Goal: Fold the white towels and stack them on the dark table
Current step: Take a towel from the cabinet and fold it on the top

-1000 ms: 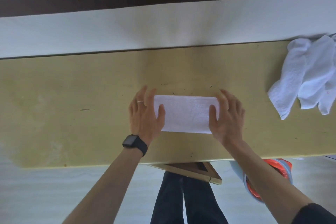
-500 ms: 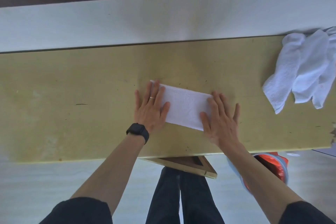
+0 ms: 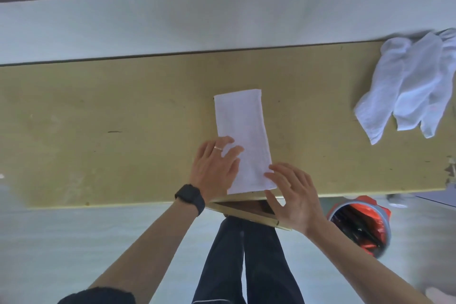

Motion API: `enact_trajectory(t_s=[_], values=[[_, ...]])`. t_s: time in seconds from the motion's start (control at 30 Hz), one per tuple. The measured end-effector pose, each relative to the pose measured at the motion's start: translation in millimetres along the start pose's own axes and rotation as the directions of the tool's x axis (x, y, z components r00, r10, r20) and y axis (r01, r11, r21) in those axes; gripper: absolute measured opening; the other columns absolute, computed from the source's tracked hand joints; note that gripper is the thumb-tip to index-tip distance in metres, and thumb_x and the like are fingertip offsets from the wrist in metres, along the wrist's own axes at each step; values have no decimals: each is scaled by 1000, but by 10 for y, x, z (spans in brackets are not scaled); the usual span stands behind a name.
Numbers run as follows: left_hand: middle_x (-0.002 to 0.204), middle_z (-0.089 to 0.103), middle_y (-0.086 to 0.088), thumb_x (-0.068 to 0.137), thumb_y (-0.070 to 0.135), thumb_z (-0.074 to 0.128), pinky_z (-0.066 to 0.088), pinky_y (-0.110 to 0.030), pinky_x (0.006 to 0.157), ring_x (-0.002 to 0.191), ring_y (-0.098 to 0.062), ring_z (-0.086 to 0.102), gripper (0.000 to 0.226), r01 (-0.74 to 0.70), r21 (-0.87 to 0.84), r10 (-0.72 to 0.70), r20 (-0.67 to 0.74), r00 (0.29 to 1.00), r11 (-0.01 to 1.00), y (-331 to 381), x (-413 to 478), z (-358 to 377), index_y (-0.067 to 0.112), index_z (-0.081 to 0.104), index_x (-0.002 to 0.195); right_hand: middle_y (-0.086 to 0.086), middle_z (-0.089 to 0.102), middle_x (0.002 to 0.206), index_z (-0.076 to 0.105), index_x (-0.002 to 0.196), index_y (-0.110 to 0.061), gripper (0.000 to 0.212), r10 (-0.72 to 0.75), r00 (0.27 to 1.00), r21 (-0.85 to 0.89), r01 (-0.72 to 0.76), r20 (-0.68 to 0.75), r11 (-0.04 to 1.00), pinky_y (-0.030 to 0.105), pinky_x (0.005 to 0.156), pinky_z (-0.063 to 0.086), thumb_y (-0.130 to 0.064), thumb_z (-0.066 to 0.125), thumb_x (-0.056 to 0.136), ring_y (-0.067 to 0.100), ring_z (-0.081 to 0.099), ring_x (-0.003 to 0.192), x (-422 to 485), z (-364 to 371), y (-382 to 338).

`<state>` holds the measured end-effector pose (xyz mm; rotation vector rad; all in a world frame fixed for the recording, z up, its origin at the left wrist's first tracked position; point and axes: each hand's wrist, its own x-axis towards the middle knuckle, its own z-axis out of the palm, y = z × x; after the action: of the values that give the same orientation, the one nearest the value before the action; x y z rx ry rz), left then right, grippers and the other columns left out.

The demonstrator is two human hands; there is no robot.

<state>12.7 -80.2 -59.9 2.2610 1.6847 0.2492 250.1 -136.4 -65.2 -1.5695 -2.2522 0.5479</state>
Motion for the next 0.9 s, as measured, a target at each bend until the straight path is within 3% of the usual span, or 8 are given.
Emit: enact_trajectory(t_s=[0.1,0.2,0.3,0.37,0.43,0.6,0.77,0.9], values=[[115,61,-1,83,41,71,44,-39,93,98,-26,61,30,-144,24,143,27,989,989,-39,-589,138,21,66,104,0,64,128,71,115,-13,36,-151,988,-32,152,44,988,39,100,44,-27,74,82,23,58,122,-99,75,98],[120,53,-1,83,40,72,44,-39,100,107,-24,55,33,-242,89,239,42,970,966,-90,-764,246,21,60,106,-2,65,124,71,116,-15,39,-196,976,-82,203,91,976,33,100,40,-15,78,78,21,58,119,-163,118,166],[113,53,-2,84,15,68,45,-40,100,109,-24,55,17,-271,138,279,-47,959,953,-63,-801,283,20,63,99,-3,67,111,70,109,-20,40,-222,972,-99,229,84,968,29,89,40,-2,77,74,22,59,107,-216,131,121],[106,57,-1,78,-5,57,45,-40,98,105,-24,56,30,-261,150,275,-77,958,954,-10,-842,261,19,66,94,-3,66,107,65,107,-22,45,-224,972,-82,230,76,970,29,85,40,3,77,72,22,57,104,-264,140,101],[103,61,-1,77,-8,53,47,-41,97,105,-24,56,34,-250,151,266,-91,960,956,13,-878,241,19,67,93,-2,66,107,66,107,-21,43,-212,975,-62,216,68,974,30,83,41,3,77,73,22,58,102,-287,141,101],[99,69,6,92,19,67,48,-36,93,101,-21,66,6,-232,64,237,-81,968,971,-63,-879,170,22,72,91,-2,70,104,73,104,-16,16,-195,980,29,194,40,981,30,82,45,-12,74,88,22,62,96,-275,76,91],[81,73,7,94,37,54,45,-28,78,83,-20,67,27,-24,-118,29,42,999,993,-28,-595,-143,23,77,92,-4,72,92,74,107,-10,19,-66,998,109,66,-11,992,37,72,53,-19,59,98,23,61,83,-80,-109,7],[97,70,5,100,36,54,50,-34,84,94,-16,62,26,289,-326,-213,249,945,900,-21,-82,-561,26,73,115,-3,71,93,71,116,-9,24,61,996,203,-48,-59,978,23,79,49,-19,57,99,17,58,84,408,-313,-60]])
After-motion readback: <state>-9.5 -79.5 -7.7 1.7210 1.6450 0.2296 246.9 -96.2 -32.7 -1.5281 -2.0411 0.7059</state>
